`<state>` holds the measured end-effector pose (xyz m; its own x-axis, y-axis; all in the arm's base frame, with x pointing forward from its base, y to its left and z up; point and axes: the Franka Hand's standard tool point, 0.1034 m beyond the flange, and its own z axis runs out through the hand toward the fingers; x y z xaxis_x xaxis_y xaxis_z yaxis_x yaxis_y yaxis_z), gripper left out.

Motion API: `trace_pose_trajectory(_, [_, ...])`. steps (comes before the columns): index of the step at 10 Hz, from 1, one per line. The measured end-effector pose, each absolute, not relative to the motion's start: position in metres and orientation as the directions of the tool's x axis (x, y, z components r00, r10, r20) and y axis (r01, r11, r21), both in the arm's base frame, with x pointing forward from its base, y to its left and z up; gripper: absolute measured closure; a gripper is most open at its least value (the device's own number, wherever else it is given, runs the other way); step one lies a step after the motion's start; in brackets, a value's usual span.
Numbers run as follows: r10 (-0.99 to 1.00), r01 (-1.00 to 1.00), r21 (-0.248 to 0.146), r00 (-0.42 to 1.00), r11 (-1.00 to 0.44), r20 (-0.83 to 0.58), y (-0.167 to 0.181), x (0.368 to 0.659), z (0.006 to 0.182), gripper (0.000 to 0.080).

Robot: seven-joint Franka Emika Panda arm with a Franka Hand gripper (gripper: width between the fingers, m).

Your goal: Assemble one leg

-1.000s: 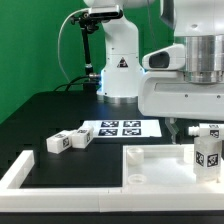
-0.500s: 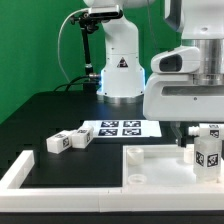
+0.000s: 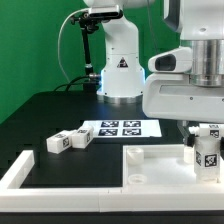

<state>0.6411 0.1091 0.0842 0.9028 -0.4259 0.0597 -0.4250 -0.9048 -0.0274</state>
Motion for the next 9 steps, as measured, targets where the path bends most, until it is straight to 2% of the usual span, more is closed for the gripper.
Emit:
trace_pose_trajectory(1, [-0.466, -0.465, -0.03, 0.883, -0.885, 0.058, 0.109, 0.641, 0.084, 0.0414])
trace_pose_trajectory(3, [-0.691, -0.69, -0.039, 0.721, -0.723, 0.052, 0.108, 0.641, 0.084, 0.0414])
trace_pose_trajectory(4, [-0.824, -0.823, -0.037, 0.565, -0.567, 0.036, 0.108, 0.641, 0.083, 0.0414])
trace_pose_trajectory(5, [-0.941, -0.941, -0.023, 0.338, -0.338, 0.014, 0.111, 0.64, 0.083, 0.0413])
trace_pose_trajectory(7, [-0.999, -0.998, -0.061, -0.03, 0.031, -0.027, 0.118, 0.641, 0.083, 0.0413])
trace_pose_trajectory(9, [-0.996, -0.994, -0.068, -0.087, 0.088, -0.023, 0.118, 0.64, 0.082, 0.0413])
